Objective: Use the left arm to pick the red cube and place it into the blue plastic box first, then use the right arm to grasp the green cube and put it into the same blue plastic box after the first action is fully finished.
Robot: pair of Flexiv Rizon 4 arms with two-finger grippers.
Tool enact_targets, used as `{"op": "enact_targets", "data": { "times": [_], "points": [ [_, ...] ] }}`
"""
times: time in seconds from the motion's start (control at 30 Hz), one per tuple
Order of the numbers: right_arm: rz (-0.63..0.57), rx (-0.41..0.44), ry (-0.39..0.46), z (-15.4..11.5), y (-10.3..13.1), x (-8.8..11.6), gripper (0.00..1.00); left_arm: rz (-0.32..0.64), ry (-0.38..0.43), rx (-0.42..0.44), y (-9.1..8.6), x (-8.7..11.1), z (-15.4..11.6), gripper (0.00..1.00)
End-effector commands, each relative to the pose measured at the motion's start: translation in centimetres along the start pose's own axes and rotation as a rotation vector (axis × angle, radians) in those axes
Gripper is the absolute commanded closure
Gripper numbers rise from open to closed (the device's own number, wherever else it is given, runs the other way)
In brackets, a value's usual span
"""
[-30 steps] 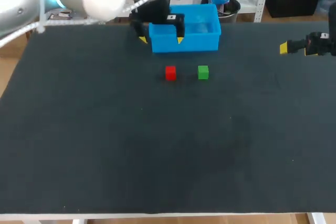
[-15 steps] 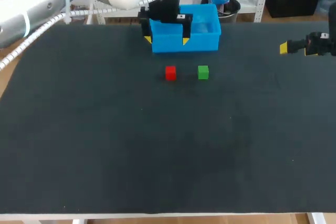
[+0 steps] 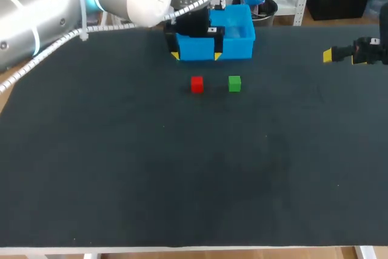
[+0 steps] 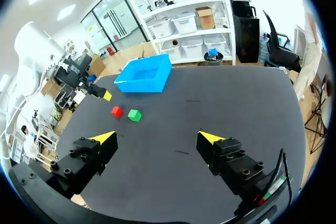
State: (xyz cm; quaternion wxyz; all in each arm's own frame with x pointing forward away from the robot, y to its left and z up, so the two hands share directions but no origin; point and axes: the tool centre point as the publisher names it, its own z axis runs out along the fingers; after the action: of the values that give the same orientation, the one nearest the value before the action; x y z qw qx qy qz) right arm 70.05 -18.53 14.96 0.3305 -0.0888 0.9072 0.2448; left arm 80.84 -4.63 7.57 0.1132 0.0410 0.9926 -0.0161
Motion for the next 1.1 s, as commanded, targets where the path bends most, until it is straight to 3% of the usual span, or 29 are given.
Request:
{"op": "enact_targets", "data": {
  "times": [0.03, 0.3, 0.63, 1.1],
  "points": [
    [-0.001, -0.001, 0.0, 0.0, 0.0, 0.0, 0.0, -0.029, -0.013, -0.014, -0.1, 0.5, 0.8, 0.0],
    [-0.001, -0.001, 0.0, 0.0, 0.0, 0.0, 0.0, -0.097, -0.027, 0.003, 0.1, 1.2, 2.3, 0.0],
    [-0.001, -0.001, 0.0, 0.0, 0.0, 0.0, 0.0, -0.099, -0.039, 0.028, -0.3, 1.5, 4.3, 0.0],
    [-0.001, -0.001, 0.0, 0.0, 0.0, 0.0, 0.0, -0.118, -0.005, -0.004, 0.0, 2.3, 6.2, 0.0]
  ]
}}
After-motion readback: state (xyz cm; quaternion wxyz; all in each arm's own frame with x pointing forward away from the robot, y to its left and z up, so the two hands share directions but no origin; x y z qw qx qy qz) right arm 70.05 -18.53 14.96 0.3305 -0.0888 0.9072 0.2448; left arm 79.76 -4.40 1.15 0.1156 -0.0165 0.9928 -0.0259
